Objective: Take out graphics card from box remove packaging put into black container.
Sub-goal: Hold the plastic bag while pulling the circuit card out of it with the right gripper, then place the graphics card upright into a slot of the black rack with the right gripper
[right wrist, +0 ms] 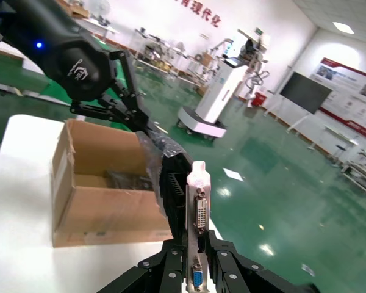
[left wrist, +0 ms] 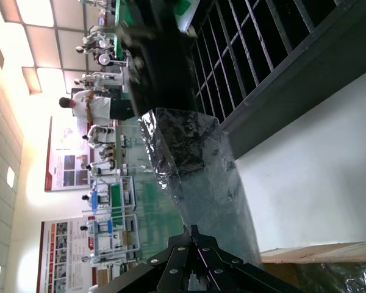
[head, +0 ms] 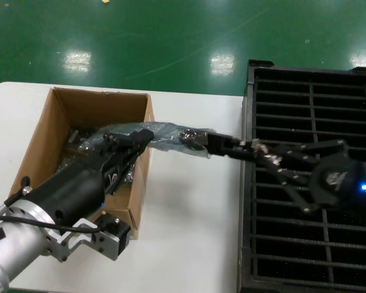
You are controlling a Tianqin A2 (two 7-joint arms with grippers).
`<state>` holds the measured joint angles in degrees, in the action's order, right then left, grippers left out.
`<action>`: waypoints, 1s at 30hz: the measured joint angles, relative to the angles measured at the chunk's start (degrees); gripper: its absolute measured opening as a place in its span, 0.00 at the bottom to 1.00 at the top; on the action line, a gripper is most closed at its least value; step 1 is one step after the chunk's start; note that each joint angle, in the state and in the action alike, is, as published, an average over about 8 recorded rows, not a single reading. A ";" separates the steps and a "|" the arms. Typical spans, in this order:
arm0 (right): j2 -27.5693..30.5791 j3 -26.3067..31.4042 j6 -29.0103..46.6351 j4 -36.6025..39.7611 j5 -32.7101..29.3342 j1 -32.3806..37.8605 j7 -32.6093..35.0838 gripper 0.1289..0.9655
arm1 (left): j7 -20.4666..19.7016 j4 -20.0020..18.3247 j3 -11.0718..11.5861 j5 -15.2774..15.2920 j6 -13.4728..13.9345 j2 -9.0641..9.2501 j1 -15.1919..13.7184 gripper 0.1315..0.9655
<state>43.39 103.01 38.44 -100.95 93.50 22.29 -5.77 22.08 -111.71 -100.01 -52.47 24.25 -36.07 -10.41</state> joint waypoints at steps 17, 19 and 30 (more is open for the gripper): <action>15.26 -15.00 -2.04 -8.53 2.47 -15.67 -4.82 0.07 | 0.00 0.00 0.00 0.00 0.00 0.00 0.00 0.01; 15.70 -15.13 -2.09 -8.64 2.12 -15.94 -5.16 0.07 | 0.00 0.00 0.00 0.00 0.00 0.00 0.00 0.01; 15.99 -15.09 -1.89 -8.71 2.05 -15.88 -5.10 0.07 | 0.00 0.00 0.00 0.00 0.00 0.00 0.00 0.01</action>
<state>59.38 87.93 36.54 -109.66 95.55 6.40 -10.88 22.08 -111.71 -100.01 -52.48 24.25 -36.07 -10.41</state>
